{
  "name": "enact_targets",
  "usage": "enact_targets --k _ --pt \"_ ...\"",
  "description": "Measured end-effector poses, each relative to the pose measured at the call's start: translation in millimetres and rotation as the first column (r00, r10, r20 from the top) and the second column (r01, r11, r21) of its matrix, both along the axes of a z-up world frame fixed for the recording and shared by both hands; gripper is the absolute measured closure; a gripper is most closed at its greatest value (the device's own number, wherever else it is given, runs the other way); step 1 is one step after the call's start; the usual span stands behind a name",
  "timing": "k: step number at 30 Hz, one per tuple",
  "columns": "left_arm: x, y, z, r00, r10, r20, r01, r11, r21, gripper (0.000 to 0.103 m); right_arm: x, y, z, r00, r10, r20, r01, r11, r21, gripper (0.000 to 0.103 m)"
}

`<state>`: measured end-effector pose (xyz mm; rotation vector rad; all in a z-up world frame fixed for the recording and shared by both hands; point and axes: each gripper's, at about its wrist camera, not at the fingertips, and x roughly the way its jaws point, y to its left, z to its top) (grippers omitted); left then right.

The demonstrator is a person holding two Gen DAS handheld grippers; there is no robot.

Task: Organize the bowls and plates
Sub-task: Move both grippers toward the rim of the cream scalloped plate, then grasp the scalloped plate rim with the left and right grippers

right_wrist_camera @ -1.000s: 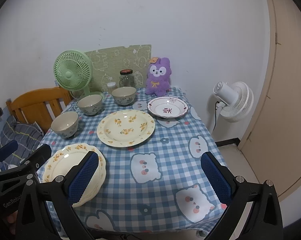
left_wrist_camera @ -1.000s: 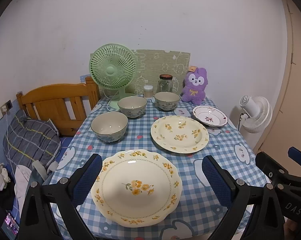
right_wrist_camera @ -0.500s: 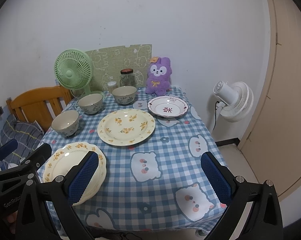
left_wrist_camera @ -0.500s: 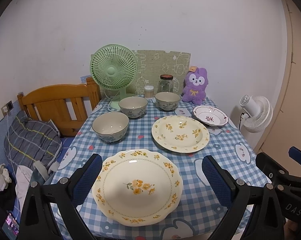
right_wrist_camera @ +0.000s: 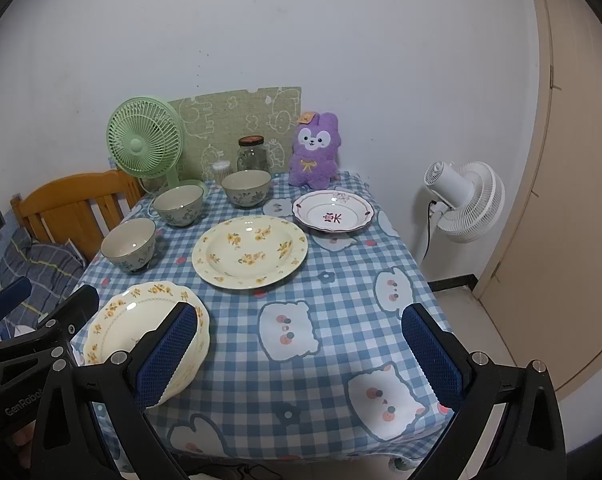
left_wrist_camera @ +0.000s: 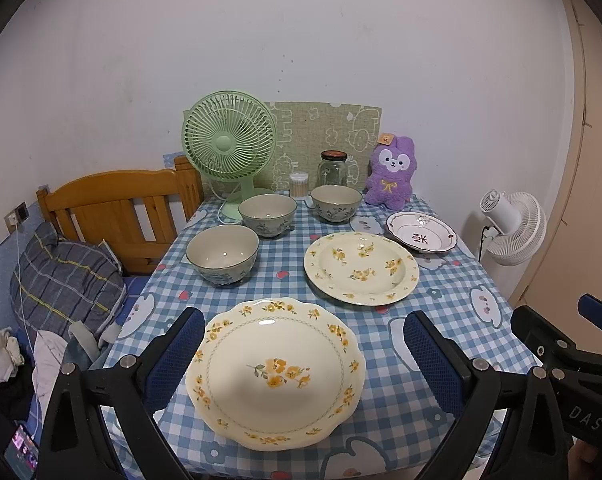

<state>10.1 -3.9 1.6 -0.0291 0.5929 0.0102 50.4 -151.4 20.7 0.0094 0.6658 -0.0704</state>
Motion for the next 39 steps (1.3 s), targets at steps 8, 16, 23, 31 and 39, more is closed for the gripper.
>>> enact_targets --k 8,16,23,31,39 --pt "0 0 0 1.0 0.0 0.001 0.0 1.0 0.002 0.003 0 -1 0 1.0 0.0 -0.001 0.0 1.0 0.0 0.0" --pt "-2 0 2 1.0 0.008 -0.01 -0.008 1.0 0.014 0.007 3 -3 1 1.0 0.004 -0.021 -0.004 1.0 0.011 0.0" --pt "1 6 8 0.998 0.041 -0.038 -0.041 0.999 0.018 0.007 20 0 4 0.997 0.014 -0.078 -0.009 0.998 0.061 0.0" --pt "22 16 8 0.996 0.053 -0.071 -0.052 0.999 0.015 0.011 48 23 2 0.993 0.027 -0.118 -0.02 0.998 0.064 0.004" --pt "50 42 -10 0.99 0.057 -0.126 -0.055 0.998 0.018 0.013 77 51 -22 0.984 0.027 -0.177 -0.014 0.997 0.073 0.006"
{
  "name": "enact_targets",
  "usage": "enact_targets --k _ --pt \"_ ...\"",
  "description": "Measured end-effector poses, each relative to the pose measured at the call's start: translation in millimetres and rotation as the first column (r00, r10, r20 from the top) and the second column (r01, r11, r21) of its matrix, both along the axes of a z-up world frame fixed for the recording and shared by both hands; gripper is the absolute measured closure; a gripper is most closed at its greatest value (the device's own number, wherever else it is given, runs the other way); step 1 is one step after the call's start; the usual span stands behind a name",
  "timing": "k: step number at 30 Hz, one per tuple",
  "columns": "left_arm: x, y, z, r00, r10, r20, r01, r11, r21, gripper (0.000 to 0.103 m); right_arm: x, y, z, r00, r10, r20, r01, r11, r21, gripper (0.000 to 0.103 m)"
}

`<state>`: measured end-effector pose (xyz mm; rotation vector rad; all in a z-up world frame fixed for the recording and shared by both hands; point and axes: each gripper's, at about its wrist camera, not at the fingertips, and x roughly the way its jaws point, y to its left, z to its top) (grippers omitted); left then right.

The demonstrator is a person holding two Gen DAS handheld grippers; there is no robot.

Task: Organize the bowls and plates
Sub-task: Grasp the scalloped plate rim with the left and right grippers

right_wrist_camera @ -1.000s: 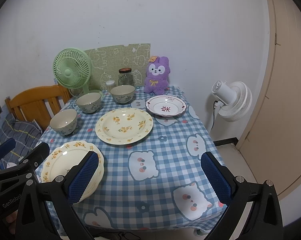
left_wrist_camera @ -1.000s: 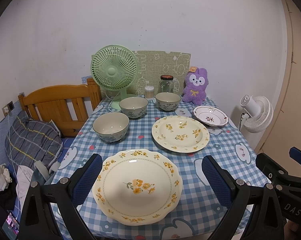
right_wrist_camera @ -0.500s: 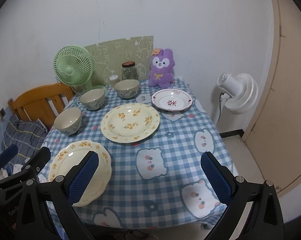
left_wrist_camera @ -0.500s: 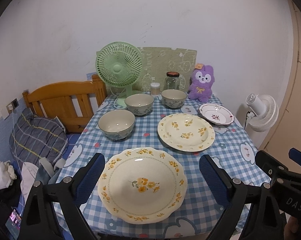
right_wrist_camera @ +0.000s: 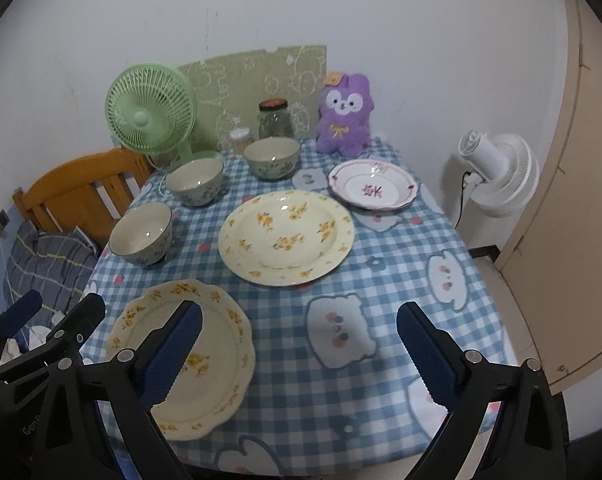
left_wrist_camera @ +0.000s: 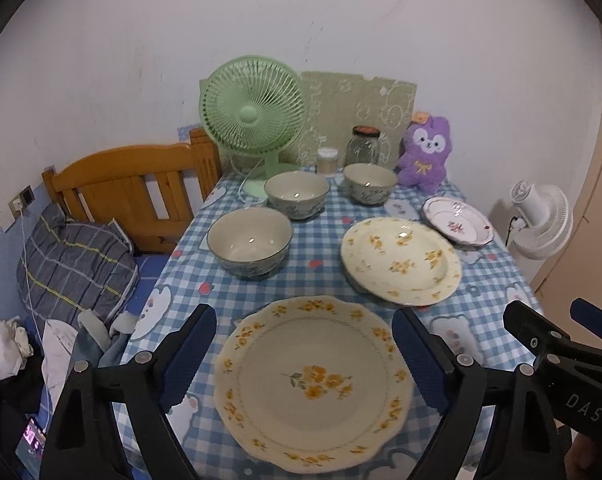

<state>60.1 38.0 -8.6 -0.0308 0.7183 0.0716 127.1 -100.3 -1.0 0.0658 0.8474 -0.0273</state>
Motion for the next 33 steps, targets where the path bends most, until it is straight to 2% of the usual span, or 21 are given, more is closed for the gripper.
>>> enact_targets --k 8,15,25,29,33 --pt "28 30 -32 0.997 -0.018 -0.071 0.015 0.999 -0.047 0.015 27 25 -34 0.998 -0.02 -0.057 0.02 1.0 -0.006 0.007" --pt "50 36 -64 0.987 -0.048 -0.152 0.046 0.999 -0.023 0.021 48 39 -70 0.991 -0.032 -0.134 0.03 0.999 -0.019 0.011" --pt "67 55 -109 0.965 -0.029 -0.262 0.021 0.999 -0.033 0.023 59 53 -110 0.975 -0.03 -0.222 0.021 0.999 -0.044 0.013" --pt "69 55 -120 0.956 -0.033 -0.292 0.022 0.999 -0.041 0.025 62 57 -121 0.968 -0.03 -0.25 0.019 0.999 -0.046 0.016" --pt "67 52 -123 0.957 -0.028 -0.29 0.025 1.0 -0.011 0.025 64 61 -129 0.962 -0.03 -0.271 0.017 0.999 -0.049 0.018"
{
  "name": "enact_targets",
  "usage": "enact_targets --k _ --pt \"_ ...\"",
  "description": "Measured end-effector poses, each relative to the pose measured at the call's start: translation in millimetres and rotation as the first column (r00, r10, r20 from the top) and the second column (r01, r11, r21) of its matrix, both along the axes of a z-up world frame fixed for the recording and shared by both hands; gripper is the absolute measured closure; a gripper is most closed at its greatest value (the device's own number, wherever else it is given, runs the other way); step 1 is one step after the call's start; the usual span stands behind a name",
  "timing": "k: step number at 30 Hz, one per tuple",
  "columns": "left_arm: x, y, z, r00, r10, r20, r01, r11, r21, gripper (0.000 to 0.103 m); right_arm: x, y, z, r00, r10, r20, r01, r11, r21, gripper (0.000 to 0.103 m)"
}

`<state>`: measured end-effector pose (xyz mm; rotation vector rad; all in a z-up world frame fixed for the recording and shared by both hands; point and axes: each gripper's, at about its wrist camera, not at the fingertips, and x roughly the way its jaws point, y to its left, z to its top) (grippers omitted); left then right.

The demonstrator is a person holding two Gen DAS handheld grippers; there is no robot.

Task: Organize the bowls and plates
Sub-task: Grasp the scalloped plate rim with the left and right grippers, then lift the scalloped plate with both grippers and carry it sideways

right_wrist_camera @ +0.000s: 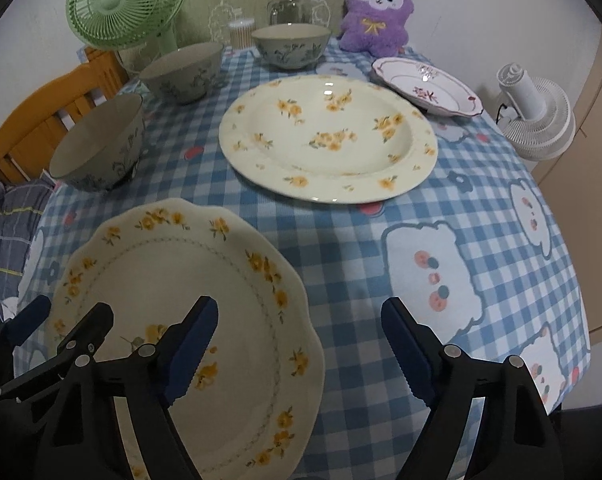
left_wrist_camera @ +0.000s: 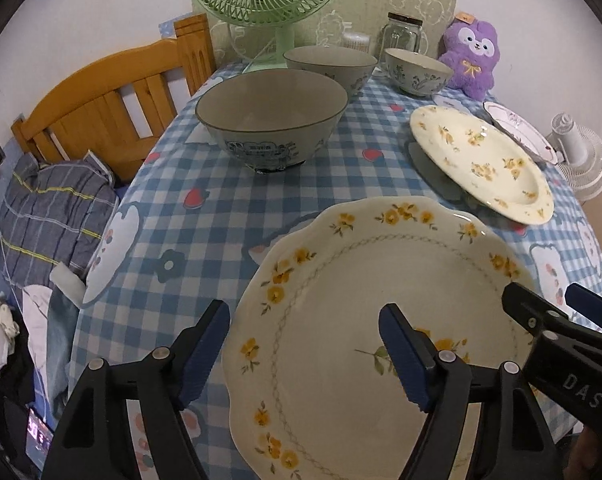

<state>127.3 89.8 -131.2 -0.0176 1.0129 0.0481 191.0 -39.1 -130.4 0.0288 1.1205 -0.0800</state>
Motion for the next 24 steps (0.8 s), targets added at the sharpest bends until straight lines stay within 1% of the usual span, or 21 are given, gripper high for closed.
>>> enact_targets --k 2,5,8,12,16,18,20,24 --pt "1 2 -2 1.0 -0.002 -0.005 0.002 1.0 0.002 0.025 2 2 -4 1.0 0.0 -0.011 0.0 1.0 -0.002 0.018" --pt "3 7 -7 0.999 0.013 -0.031 -0.013 1.0 -0.019 0.025 3 4 -7 1.0 -0.001 -0.022 0.001 1.0 -0.004 0.018" --pt "4 11 -11 0.999 0.019 -0.044 -0.02 1.0 -0.024 0.027 3 6 -11 0.999 -0.003 -0.034 0.002 1.0 -0.003 0.019" --pt "5 11 -16 0.998 0.01 -0.061 -0.012 0.999 -0.033 0.031 5 6 -17 0.998 -0.004 -0.056 0.005 1.0 0.004 0.025" --pt "6 7 -18 0.998 0.005 -0.065 -0.005 1.0 -0.011 0.032 7 7 -22 0.997 -0.008 -0.071 0.008 1.0 0.009 0.029" --pt "7 7 -19 0.997 0.004 -0.071 -0.004 1.0 -0.001 0.032 10 8 -24 0.997 0.0 -0.08 0.002 1.0 0.02 0.038" --pt "9 8 -21 0.997 0.002 -0.082 -0.003 1.0 -0.003 0.032 12 10 -26 0.996 0.009 -0.085 -0.006 0.999 0.033 0.042" --pt "12 11 -22 0.995 -0.011 -0.098 0.008 1.0 -0.029 0.032 14 11 -25 0.996 0.001 -0.089 0.001 0.999 0.032 0.043"
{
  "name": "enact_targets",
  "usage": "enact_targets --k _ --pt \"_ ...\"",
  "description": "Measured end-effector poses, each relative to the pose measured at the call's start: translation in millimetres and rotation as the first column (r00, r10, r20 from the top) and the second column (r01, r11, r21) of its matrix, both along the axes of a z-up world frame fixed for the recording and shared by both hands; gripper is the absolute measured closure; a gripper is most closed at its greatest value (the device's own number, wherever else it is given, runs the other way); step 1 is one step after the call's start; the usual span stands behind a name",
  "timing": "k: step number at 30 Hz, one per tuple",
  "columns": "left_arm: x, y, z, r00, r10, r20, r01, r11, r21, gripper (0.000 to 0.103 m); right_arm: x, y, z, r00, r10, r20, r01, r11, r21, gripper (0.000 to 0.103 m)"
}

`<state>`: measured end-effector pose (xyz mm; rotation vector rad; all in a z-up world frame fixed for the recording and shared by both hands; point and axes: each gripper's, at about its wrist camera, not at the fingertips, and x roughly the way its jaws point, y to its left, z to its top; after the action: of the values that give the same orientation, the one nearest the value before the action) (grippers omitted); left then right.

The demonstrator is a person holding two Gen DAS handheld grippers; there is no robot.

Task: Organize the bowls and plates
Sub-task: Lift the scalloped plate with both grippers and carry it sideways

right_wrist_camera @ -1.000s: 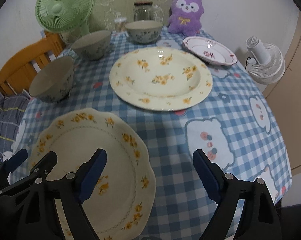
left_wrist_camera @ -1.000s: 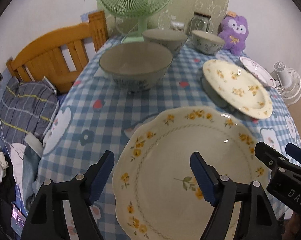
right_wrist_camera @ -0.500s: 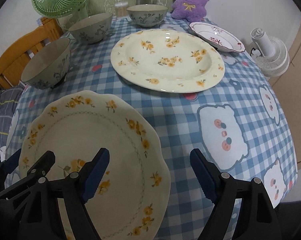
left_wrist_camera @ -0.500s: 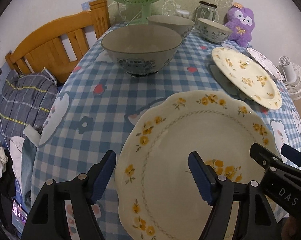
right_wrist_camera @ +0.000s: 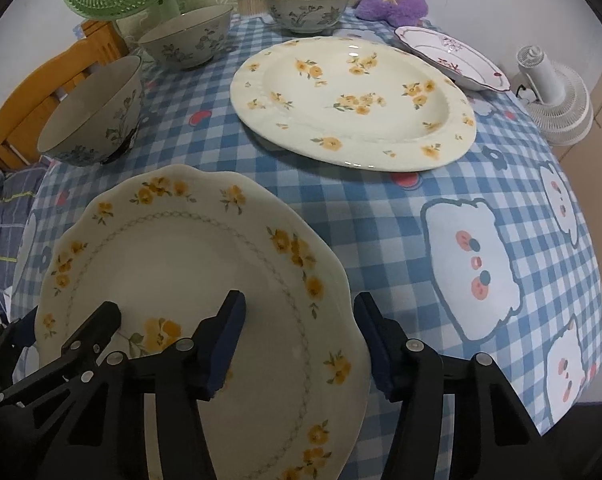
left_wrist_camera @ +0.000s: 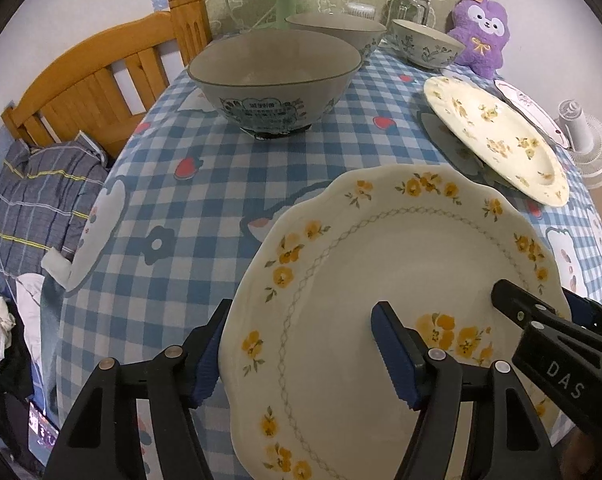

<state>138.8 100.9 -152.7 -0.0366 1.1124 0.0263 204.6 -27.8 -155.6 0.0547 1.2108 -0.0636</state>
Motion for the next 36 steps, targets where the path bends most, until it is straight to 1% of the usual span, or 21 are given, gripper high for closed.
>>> enact_targets --k 4,6,11,17,20,24,28,36 --pt "1 0 -1 1.0 -0.003 -0.014 0.003 1.0 -0.002 0.032 2 2 -1 1.0 -0.002 -0.011 0.002 1.0 -0.009 0.042" --pt "3 -1 -1 1.0 -0.01 -0.026 0.01 1.0 -0.009 0.03 3 4 -2 1.0 0.008 -0.024 -0.008 1.0 -0.012 0.039" --pt "3 -1 -2 0.999 -0.016 -0.029 0.016 1.0 -0.008 0.029 3 4 -2 1.0 -0.005 -0.027 0.004 1.0 -0.013 0.039" --pt "2 0 -1 0.999 0.01 -0.031 -0.01 1.0 -0.012 0.032 -2 2 -1 0.999 0.006 -0.042 -0.007 1.0 -0.014 0.038" --pt "0 -4 0 0.999 0.01 -0.039 -0.011 1.0 -0.009 0.033 -4 -6 0 0.999 -0.002 -0.054 0.002 1.0 -0.006 0.038" --pt "-5 -12 7 1.0 0.007 -0.03 -0.007 1.0 -0.01 0.033 -6 -14 2 0.998 0.005 -0.068 -0.006 1.0 -0.011 0.038" --pt "-8 -21 15 1.0 0.021 -0.008 -0.022 1.0 -0.016 0.033 -9 -27 7 0.998 0.015 -0.061 -0.016 1.0 -0.016 0.038" --pt "-14 -49 25 0.999 0.052 0.007 -0.051 0.999 -0.015 0.033 -11 -57 19 0.998 0.051 -0.048 -0.051 0.999 -0.014 0.038"
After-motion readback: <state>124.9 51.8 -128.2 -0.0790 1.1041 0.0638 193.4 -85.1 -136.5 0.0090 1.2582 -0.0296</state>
